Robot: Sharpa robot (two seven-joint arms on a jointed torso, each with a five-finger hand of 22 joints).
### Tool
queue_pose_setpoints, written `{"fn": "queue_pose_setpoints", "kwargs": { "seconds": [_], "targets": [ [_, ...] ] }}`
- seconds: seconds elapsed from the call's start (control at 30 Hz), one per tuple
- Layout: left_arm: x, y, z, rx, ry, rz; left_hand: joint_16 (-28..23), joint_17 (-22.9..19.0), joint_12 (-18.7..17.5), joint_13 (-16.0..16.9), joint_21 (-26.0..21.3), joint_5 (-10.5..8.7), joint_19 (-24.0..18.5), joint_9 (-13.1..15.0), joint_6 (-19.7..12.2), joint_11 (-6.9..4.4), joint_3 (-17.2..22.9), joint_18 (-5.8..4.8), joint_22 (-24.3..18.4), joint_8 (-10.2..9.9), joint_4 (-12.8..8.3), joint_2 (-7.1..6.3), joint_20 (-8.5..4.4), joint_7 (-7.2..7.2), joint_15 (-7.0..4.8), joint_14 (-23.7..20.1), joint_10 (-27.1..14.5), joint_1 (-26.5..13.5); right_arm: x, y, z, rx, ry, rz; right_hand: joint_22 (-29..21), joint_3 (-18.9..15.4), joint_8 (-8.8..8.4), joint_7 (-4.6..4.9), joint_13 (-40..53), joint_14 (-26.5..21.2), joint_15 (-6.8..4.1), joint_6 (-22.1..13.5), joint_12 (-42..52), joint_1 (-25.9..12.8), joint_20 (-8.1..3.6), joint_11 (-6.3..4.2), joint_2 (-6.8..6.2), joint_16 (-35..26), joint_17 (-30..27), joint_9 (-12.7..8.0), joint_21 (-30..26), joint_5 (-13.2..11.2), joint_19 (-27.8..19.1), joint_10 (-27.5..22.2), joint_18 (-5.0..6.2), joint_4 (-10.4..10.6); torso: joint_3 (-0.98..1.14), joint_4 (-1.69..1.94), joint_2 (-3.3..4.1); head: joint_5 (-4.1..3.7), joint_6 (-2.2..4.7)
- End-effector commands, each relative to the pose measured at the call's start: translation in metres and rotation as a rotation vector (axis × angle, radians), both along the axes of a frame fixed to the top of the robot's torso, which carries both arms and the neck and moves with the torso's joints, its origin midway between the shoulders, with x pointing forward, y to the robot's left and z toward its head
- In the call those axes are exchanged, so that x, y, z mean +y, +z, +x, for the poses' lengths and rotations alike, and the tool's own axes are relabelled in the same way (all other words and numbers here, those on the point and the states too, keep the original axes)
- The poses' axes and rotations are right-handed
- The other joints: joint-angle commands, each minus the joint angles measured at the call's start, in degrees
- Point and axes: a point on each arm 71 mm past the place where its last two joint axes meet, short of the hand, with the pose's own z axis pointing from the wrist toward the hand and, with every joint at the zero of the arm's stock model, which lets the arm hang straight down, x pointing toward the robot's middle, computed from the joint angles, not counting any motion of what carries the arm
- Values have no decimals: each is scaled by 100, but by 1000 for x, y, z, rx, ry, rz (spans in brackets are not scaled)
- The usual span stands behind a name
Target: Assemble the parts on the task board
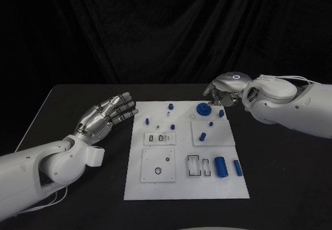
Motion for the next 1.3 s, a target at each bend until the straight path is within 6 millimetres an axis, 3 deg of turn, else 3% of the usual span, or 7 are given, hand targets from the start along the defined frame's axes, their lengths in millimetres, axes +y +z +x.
{"fn": "queue_pose_setpoints", "kwargs": {
  "seconds": [0.03,0.33,0.43,0.73,0.87,1.1,1.3],
  "targets": [
    [-1,2,0,-10,-7,-13,41,-3,-8,1,20,32,22,5,36,7,34,-11,-6,28,-29,19,8,15,39,9,-17,56,-5,-8,2,55,-54,-16,38,-42,-22,-6,119,25,-12,-20,184,-141,5,2,19,11,24,-10,9,-38,41,-61,13,101,-14,-34,-10,-33,4],
    [-1,2,-1,-9,-9,-14,50,-1,-3,2,23,39,25,5,35,8,46,-12,-5,27,-38,23,8,14,43,15,-16,60,-6,-20,5,90,-94,-39,453,-123,-14,-32,303,108,-48,-20,522,-301,-20,-39,49,111,125,-18,338,0,264,-13,-55,164,-7,-27,-10,-56,-16],
    [-1,2,-1,-8,-10,-14,50,-1,-3,2,23,39,25,5,35,8,46,-12,-5,27,-38,23,8,14,43,15,-16,60,-7,-24,7,94,-104,-42,778,-149,-11,-51,426,274,-80,-1,738,-330,-53,-70,55,558,654,-16,626,10,427,19,-111,145,-6,-35,-7,-56,-14],
    [0,1,0,-7,-8,-11,82,4,0,2,29,51,31,4,37,2,84,-20,-4,25,-52,42,10,16,64,41,-14,59,-7,-30,12,85,-126,-40,2770,-231,-1,-105,3116,1190,-217,117,3198,-416,-190,-186,93,3363,4004,28,2519,148,1321,1604,-476,43,-21,-31,-13,-62,-17],
    [0,1,1,-7,-8,-11,70,0,4,2,30,62,31,3,38,4,117,-26,-4,23,-50,65,7,21,61,31,-14,50,-5,-33,13,86,-130,-42,3431,-258,-14,-122,4021,1414,-258,107,3867,-486,-228,-219,121,4087,4907,46,3165,249,1631,2200,-620,27,-24,-26,-16,-96,-29],
    [0,0,3,-7,-10,-10,62,-3,-1,1,27,74,26,2,38,5,142,-28,-6,21,-45,75,5,23,55,19,-19,42,-2,-36,14,77,-127,-33,3691,-267,-30,-120,4314,1438,-256,69,4064,-545,-238,-215,160,4221,5074,54,3412,312,1727,2361,-669,7,-19,-6,-6,-103,-36],
    [0,-1,3,-4,-13,-9,62,-3,-1,1,27,74,26,2,38,5,142,-28,-6,21,-45,75,5,23,55,19,-19,42,-2,-36,14,64,-131,-22,3486,-267,-44,-195,4395,1245,-294,-141,4087,-502,-266,-263,82,3595,4277,23,3188,429,1584,2348,-595,-111,-21,-8,-9,-81,-36]
  ]
}}
